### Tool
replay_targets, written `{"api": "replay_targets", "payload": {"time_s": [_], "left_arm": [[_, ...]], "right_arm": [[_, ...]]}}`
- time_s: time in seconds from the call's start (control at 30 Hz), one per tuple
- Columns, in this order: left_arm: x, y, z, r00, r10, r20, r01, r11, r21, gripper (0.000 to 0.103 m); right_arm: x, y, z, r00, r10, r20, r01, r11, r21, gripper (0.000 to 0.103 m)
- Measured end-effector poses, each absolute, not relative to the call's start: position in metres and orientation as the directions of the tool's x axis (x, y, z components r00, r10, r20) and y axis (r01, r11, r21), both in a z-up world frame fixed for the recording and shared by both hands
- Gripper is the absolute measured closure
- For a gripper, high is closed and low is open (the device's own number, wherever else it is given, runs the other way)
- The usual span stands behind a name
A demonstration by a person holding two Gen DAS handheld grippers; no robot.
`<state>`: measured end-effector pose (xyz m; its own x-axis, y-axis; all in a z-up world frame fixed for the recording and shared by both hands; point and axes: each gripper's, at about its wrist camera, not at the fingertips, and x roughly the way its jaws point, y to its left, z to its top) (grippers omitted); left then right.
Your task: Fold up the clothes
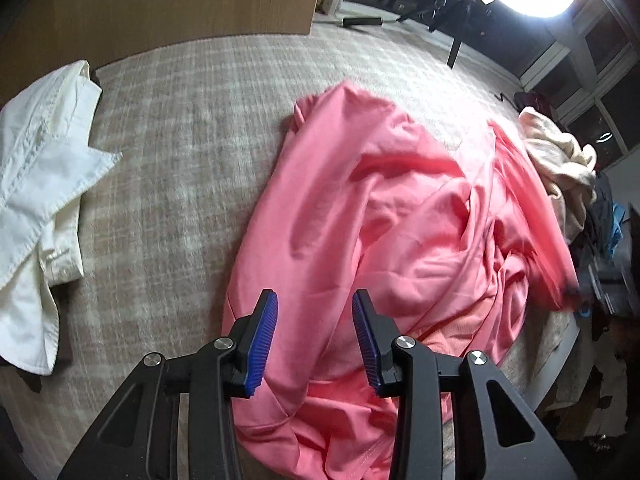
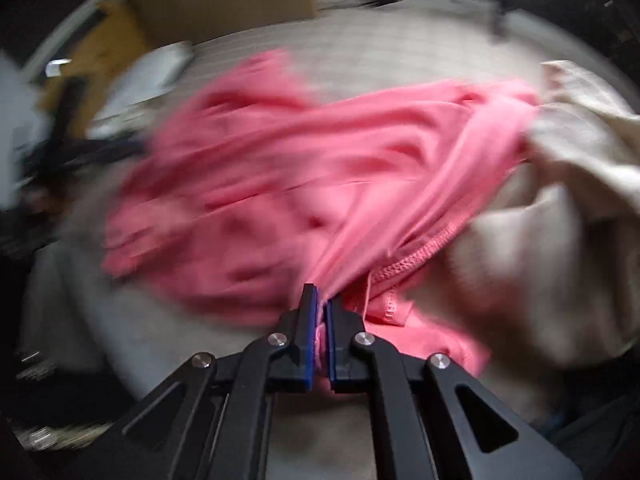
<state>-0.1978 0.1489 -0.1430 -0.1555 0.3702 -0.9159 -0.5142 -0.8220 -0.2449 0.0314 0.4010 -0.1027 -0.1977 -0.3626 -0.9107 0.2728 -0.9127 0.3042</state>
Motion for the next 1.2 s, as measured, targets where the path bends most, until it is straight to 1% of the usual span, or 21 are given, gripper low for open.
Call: {"api": "replay_targets", "payload": {"time_s": [0.07,0.1,0.13,0.17,0.2,0.23,0.27,0.3,0.33,0.37,0.4,0.47,0.6,0.67,0.77,0.83,0.93,1.03,1.1,1.2], "left_arm": [[-0.201,0.151,-0.143,-0.167,0.357,-0.919,-0.522,-0.823,-0.225,0.064],[-0.203,0.152,-0.143,-0.173,0.35,-0.92,-0.525,-0.823,-0.214,0.064],[-0.204,0.154,-0.144,-0.177,0.343,-0.922,-0.526,-0.825,-0.206,0.064],[-0.206,0.157,-0.147,-0.176,0.338,-0.925,-0.527,-0.826,-0.202,0.064],[-0.208,0.16,-0.151,-0.173,0.333,-0.927,-0.528,-0.826,-0.198,0.064],[-0.209,0.162,-0.154,-0.17,0.328,-0.929,-0.529,-0.826,-0.195,0.064],[-0.211,0.165,-0.158,-0.158,0.33,-0.931,-0.531,-0.823,-0.202,0.066],[-0.212,0.167,-0.161,-0.147,0.333,-0.931,-0.53,-0.821,-0.21,0.067],[-0.212,0.168,-0.163,-0.141,0.335,-0.932,-0.53,-0.82,-0.215,0.074],[-0.212,0.168,-0.165,-0.131,0.343,-0.93,-0.536,-0.814,-0.224,0.083],[-0.212,0.167,-0.166,-0.119,0.353,-0.928,-0.545,-0.805,-0.236,0.102],[-0.207,0.161,-0.159,-0.124,0.391,-0.912,-0.544,-0.796,-0.267,0.103],[-0.181,0.124,-0.116,-0.183,0.458,-0.87,-0.563,-0.774,-0.289,0.103],[-0.167,0.092,-0.099,-0.217,0.438,-0.873,-0.535,-0.801,-0.268,0.103],[-0.152,0.052,-0.094,-0.245,0.387,-0.889,-0.465,-0.851,-0.243,0.103],[-0.134,0.025,-0.102,-0.249,0.32,-0.914,-0.399,-0.894,-0.204,0.103],[-0.111,-0.019,-0.123,-0.217,0.197,-0.956,-0.288,-0.949,-0.13,0.103],[-0.101,-0.047,-0.136,-0.2,0.179,-0.963,-0.183,-0.973,-0.142,0.103],[-0.097,-0.047,-0.134,-0.221,0.189,-0.957,-0.17,-0.973,-0.153,0.103],[-0.097,-0.039,-0.128,-0.248,0.193,-0.949,-0.178,-0.972,-0.151,0.103]], "right_arm": [[0.046,0.372,-0.086,-0.127,-0.451,-0.883,0.371,-0.847,0.38,0.098],[0.053,0.357,-0.078,-0.088,-0.492,-0.866,0.416,-0.808,0.417,0.096],[0.052,0.351,-0.07,-0.099,-0.466,-0.879,0.447,-0.81,0.38,0.093],[0.05,0.347,-0.062,-0.121,-0.427,-0.896,0.473,-0.819,0.326,0.085],[0.035,0.353,-0.059,-0.16,-0.409,-0.898,0.45,-0.84,0.302,0.075],[0.019,0.363,-0.058,-0.202,-0.393,-0.897,0.416,-0.864,0.285,0.07],[0.002,0.372,-0.056,-0.243,-0.375,-0.894,0.381,-0.885,0.268,0.062],[-0.014,0.381,-0.055,-0.283,-0.356,-0.891,0.344,-0.905,0.252,0.058],[-0.031,0.391,-0.054,-0.322,-0.334,-0.886,0.306,-0.922,0.237,0.058],[-0.047,0.4,-0.052,-0.36,-0.311,-0.88,0.266,-0.938,0.222,0.058],[-0.065,0.402,-0.059,-0.379,-0.287,-0.88,0.241,-0.949,0.205,0.058],[-0.103,0.405,-0.076,-0.41,-0.238,-0.88,0.195,-0.966,0.17,0.058],[-0.143,0.397,-0.119,-0.345,-0.218,-0.913,0.134,-0.974,0.182,0.058],[-0.146,0.385,-0.13,-0.316,-0.213,-0.925,0.173,-0.971,0.165,0.058],[-0.149,0.366,-0.145,-0.273,-0.203,-0.94,0.242,-0.96,0.137,0.058],[-0.143,0.355,-0.147,-0.218,-0.258,-0.941,0.278,-0.941,0.193,0.058],[-0.127,0.332,-0.136,-0.144,-0.392,-0.909,0.39,-0.867,0.312,0.058],[-0.13,0.316,-0.123,-0.21,-0.344,-0.915,0.453,-0.864,0.221,0.058],[-0.148,0.31,-0.123,-0.246,-0.323,-0.914,0.465,-0.867,0.181,0.058],[-0.171,0.299,-0.144,-0.182,-0.34,-0.923,0.49,-0.845,0.215,0.058]]}}
